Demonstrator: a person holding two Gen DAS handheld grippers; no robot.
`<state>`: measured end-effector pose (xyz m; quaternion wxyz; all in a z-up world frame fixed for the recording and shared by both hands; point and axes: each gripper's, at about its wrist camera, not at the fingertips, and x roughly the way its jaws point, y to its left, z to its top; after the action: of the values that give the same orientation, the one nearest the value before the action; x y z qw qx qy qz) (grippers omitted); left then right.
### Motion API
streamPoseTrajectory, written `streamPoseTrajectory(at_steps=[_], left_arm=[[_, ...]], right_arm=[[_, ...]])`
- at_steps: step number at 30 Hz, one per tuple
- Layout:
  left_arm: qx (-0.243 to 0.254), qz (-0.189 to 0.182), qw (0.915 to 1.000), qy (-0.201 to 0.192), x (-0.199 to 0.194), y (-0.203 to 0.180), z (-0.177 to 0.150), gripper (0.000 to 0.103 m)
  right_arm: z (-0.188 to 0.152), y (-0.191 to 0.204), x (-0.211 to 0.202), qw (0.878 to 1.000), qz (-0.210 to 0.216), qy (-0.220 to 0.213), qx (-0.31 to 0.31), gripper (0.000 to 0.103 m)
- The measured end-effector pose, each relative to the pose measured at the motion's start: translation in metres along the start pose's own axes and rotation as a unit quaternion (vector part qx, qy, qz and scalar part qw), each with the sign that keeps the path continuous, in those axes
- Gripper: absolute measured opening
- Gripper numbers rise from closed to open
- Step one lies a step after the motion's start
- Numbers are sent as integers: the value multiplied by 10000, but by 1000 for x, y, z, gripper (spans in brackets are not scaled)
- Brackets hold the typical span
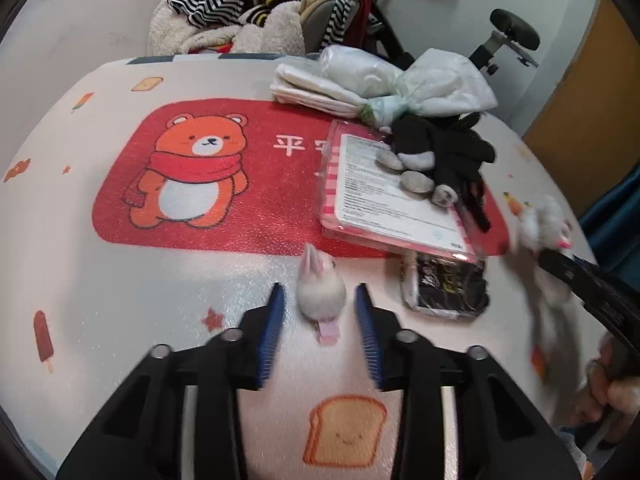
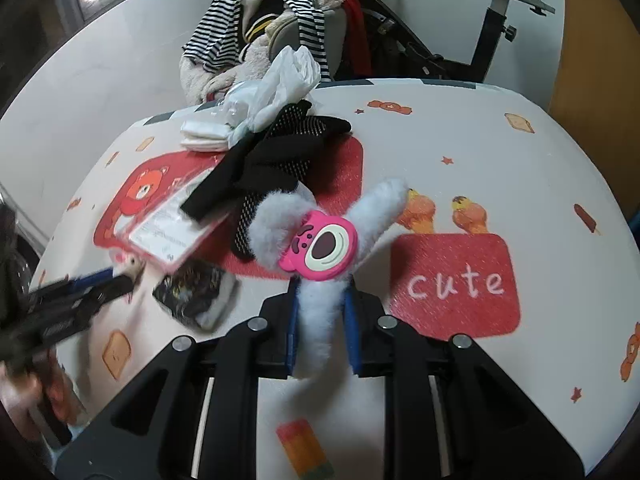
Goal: Collect trash
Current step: 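Grasp the pink-faced grey plush with the right tool while the left tool grasps the small white rabbit plush, then carry both plushes over the bin and open the left tool to drop the rabbit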
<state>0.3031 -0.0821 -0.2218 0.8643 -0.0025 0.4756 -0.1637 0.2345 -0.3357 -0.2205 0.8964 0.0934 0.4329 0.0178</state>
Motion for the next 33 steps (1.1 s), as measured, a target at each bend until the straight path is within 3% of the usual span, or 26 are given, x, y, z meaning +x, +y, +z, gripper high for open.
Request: streamPoseTrajectory(at_steps=[1,7,16,25,33], left_arm=[[-2,18,10000,37,2,1,1,19],[-171,95,9998,-41,-8,10,-1,18],[-56,234,9993,-289,-57,17,-10,18],[94,-85,9979,-641,-122,4,-38,18],[339,-470,9952,-790,-167,-15,-86,18]], right_arm=[[-2,-1,-1,10000,-7,9,-42,22],[-7,-6,-15,9999,11,-63,-115,22],[-10,8,-48,9994,145,-274,-155,22],[-26,29,-91,9977,311,-514,-321,22],[-61,49,-130,9945,447,-730,-609,22]])
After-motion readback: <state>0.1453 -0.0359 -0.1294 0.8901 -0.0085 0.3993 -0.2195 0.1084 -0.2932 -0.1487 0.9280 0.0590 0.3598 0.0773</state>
